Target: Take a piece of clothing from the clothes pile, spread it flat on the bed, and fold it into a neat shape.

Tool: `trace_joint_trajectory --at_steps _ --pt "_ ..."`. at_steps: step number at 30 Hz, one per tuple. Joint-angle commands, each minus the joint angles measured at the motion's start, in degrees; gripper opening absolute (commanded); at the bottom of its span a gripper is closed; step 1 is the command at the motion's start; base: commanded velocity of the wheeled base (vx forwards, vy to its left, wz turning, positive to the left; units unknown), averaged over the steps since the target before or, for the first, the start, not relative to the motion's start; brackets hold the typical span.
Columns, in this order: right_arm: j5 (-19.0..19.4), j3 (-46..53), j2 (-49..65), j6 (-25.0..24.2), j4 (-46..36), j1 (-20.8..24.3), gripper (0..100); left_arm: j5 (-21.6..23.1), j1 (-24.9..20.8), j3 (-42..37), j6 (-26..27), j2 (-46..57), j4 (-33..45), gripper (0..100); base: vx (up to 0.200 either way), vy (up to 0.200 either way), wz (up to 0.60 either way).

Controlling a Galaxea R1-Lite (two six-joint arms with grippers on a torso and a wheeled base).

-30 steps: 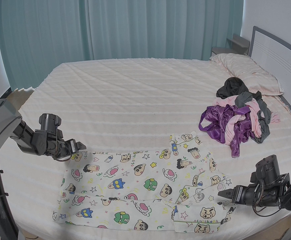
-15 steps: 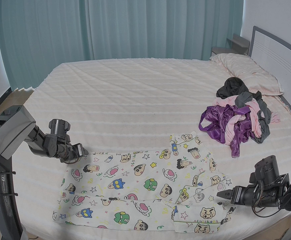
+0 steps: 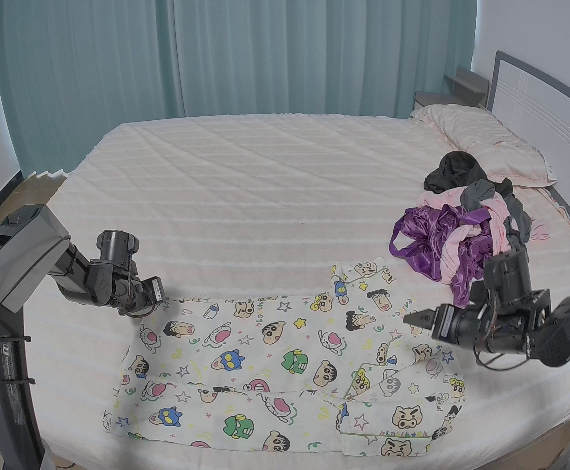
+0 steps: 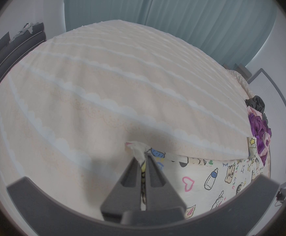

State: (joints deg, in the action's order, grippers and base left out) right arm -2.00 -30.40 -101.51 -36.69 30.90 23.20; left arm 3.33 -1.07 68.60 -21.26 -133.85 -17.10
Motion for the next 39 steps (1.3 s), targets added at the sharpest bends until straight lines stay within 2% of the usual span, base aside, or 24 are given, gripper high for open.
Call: trace_joint_trajectory --at_steps 1,3,4,7,15,23,35,36,39 --pt "0.59 -15.65 -13.63 0.92 -3.74 -3.25 100 -0.95 0.46 0.57 -0.27 1.93 -0.12 0 0.0 0.0 0.0" --pt "0.51 -17.06 -14.77 1.01 -4.18 -3.51 100 -1.04 0.55 0.57 -0.27 1.93 -0.21 0 0.0 0.0 0.0" --pt "0.51 -22.59 -19.34 1.19 -6.29 -4.39 100 -1.39 0.63 0.84 -0.45 1.93 -0.3 0 0.0 0.0 0.0" --pt "0.59 -28.66 -23.91 1.89 -8.93 -5.88 100 -1.57 0.55 1.89 -1.77 1.93 -0.39 0 0.0 0.0 0.0" --pt "-0.02 -38.33 -33.14 4.53 -10.42 -7.29 100 -1.66 0.46 3.21 -3.26 1.93 -0.21 0 0.0 0.0 0.0" --pt "-1.25 -45.01 -37.8 7.95 -10.34 -6.76 100 -1.66 0.19 2.68 -3.35 1.67 -0.21 0 0.0 0.0 0.0" --pt "0.33 -51.33 -41.66 8.04 -11.92 -3.51 100 -1.66 0.28 2.24 -3.35 1.58 0.05 0 0.0 0.0 0.0" --pt "0.24 -52.21 -42.28 7.95 -12.45 -3.6 0 -1.66 0.28 2.24 -3.35 1.58 0.05 0 0.0 0.0 0.0" --pt "0.07 -52.65 -42.72 7.95 -12.8 -3.86 0 -1.75 0.28 2.16 -3.35 1.58 0.14 0 0.0 0.0 0.0"
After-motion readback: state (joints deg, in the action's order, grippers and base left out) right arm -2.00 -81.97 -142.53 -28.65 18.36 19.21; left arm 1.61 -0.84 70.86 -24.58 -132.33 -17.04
